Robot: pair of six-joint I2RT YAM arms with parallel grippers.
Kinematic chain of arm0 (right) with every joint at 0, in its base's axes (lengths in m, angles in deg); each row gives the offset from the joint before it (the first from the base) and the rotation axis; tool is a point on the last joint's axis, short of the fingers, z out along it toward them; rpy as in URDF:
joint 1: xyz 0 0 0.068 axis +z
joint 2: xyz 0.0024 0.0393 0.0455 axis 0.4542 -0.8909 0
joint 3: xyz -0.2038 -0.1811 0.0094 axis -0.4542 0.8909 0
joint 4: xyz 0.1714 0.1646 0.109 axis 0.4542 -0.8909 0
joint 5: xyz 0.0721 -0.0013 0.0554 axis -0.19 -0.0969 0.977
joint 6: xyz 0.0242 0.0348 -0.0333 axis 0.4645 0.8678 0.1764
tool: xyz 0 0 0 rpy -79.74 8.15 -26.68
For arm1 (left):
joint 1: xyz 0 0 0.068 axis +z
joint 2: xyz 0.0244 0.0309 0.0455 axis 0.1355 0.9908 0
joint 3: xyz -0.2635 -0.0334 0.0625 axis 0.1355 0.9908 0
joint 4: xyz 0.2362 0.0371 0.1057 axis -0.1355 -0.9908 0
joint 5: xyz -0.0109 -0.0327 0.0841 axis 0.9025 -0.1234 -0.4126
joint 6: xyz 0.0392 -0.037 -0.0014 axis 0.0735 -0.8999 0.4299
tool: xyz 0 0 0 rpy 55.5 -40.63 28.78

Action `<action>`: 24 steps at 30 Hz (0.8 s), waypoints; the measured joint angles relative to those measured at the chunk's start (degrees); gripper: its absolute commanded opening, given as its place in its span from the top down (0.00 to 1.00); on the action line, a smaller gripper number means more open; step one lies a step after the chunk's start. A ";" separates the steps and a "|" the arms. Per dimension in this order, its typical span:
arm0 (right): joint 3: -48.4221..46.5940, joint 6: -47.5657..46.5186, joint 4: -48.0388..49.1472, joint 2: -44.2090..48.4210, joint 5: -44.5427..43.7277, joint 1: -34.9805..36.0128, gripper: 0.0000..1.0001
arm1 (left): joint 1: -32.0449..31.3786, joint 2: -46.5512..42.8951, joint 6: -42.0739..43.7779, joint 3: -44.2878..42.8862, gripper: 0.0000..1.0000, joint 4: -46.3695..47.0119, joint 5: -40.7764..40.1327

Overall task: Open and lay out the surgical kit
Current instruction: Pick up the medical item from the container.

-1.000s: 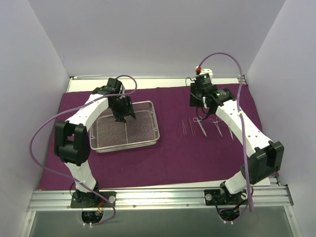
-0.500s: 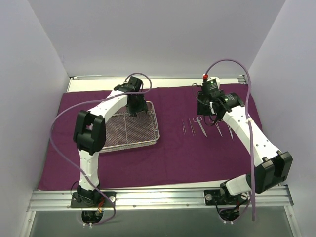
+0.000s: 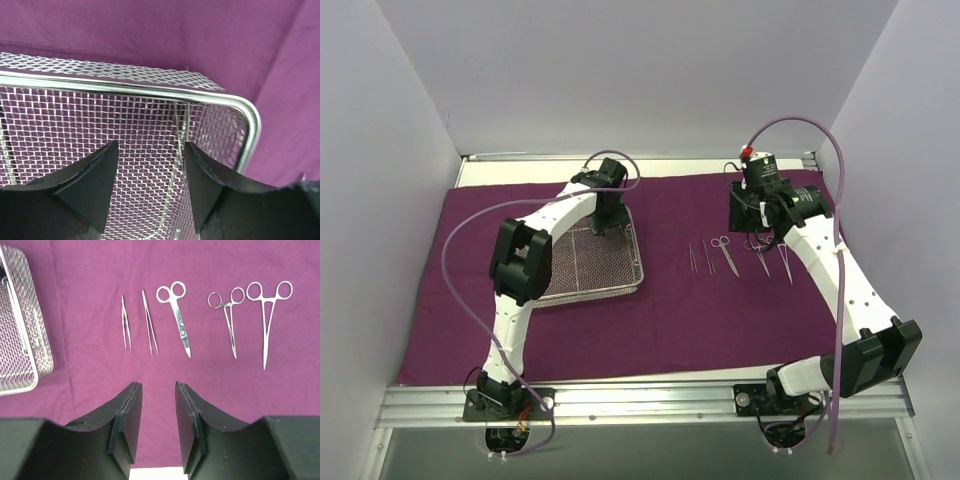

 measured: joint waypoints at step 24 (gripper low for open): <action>0.02 -2.49 -2.45 3.28 2.73 -2.12 0.69 | -0.20 -0.33 -2.89 4.76 0.58 1.03 -3.52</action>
